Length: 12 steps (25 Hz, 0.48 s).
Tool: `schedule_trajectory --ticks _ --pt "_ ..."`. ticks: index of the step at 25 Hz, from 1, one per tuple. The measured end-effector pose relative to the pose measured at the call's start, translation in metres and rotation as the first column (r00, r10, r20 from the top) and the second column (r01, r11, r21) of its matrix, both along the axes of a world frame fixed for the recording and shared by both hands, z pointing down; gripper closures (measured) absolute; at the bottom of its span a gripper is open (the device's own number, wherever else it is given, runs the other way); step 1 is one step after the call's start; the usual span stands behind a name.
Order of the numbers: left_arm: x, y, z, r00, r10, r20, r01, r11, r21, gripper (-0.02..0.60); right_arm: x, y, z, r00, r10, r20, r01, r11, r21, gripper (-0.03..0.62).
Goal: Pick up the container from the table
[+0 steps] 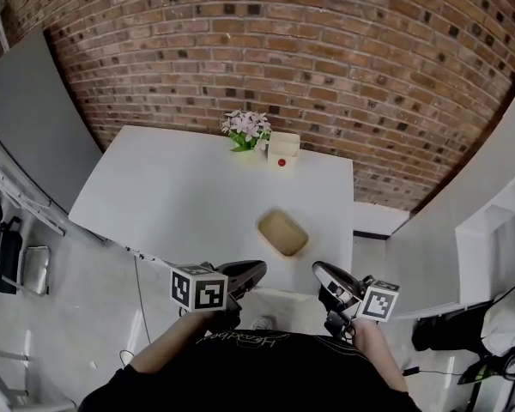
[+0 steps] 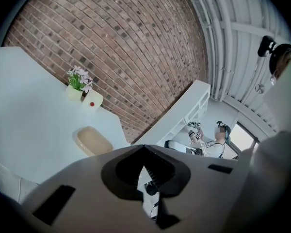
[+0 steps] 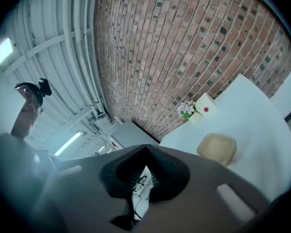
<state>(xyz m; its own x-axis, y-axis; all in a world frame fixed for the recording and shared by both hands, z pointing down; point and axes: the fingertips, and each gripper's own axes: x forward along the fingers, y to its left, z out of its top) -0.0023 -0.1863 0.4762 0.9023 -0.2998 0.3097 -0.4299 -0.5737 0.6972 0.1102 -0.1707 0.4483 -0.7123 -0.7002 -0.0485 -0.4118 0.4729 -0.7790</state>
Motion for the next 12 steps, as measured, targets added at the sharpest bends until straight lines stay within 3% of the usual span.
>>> schedule_trajectory --ticks 12 --pt "0.012 -0.061 0.024 1.0 0.025 0.002 -0.025 0.998 -0.061 0.578 0.018 -0.054 0.032 0.998 0.049 -0.05 -0.054 0.994 -0.092 0.589"
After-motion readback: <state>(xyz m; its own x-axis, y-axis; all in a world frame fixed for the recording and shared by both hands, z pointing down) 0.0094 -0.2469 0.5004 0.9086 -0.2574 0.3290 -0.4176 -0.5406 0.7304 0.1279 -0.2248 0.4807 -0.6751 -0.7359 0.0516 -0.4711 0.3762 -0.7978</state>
